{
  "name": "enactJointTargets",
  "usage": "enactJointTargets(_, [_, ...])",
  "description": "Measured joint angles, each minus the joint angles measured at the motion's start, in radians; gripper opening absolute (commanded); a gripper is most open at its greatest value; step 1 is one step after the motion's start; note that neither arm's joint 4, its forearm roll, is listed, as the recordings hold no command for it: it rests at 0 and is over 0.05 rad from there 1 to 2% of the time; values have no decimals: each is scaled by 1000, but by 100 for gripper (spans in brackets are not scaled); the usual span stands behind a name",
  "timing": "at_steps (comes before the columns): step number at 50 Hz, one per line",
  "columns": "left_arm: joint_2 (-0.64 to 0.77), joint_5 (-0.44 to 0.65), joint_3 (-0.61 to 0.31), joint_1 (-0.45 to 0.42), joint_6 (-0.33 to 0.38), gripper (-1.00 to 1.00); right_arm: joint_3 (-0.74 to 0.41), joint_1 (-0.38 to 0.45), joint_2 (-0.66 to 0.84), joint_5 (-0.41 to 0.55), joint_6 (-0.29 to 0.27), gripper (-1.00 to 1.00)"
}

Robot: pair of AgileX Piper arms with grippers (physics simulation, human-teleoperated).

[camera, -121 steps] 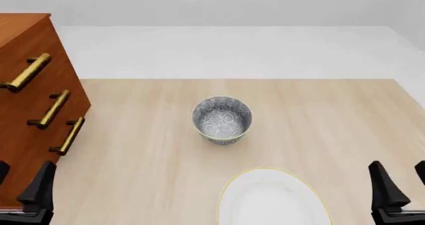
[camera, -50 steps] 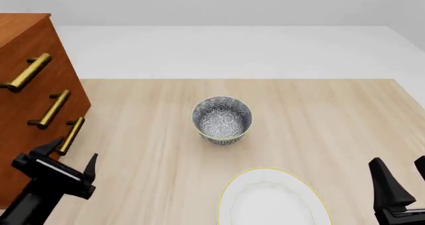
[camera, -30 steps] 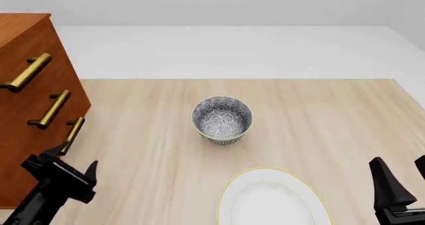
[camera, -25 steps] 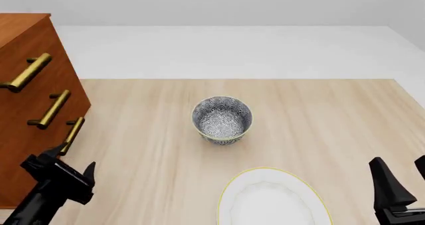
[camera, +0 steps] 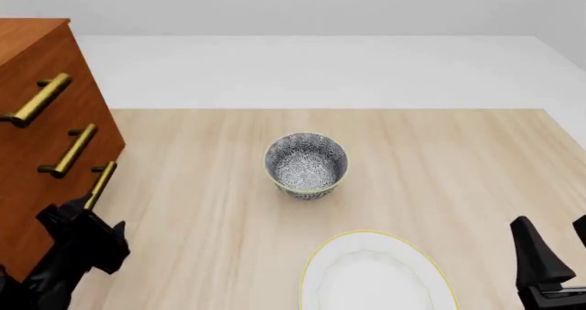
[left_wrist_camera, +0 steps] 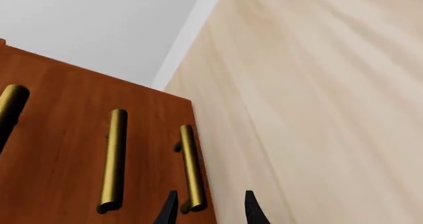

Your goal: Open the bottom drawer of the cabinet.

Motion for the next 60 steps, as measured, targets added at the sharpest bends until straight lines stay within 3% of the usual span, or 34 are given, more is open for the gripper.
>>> enactJointTargets(17, [140, -1, -110, 46, 64, 100, 2, -12, 0, -2, 4, 100])
enactJointTargets(38, [203, -2, -160, 105, 118, 100, 3, -16, 0, -1, 6, 100])
enactJointTargets(47, [208, -2, -161, 122, 73, 100, -2, -16, 0, 4, 6, 100])
enactJointTargets(56, [209, -2, -164, 129, 83, 100, -3, -17, 0, 4, 7, 100])
enactJointTargets(57, [209, -2, -165, 129, 85, -100, -3, -17, 0, 4, 7, 100])
enactJointTargets(60, [191, -2, -173, 137, 105, -100, -3, -17, 0, 4, 7, 100])
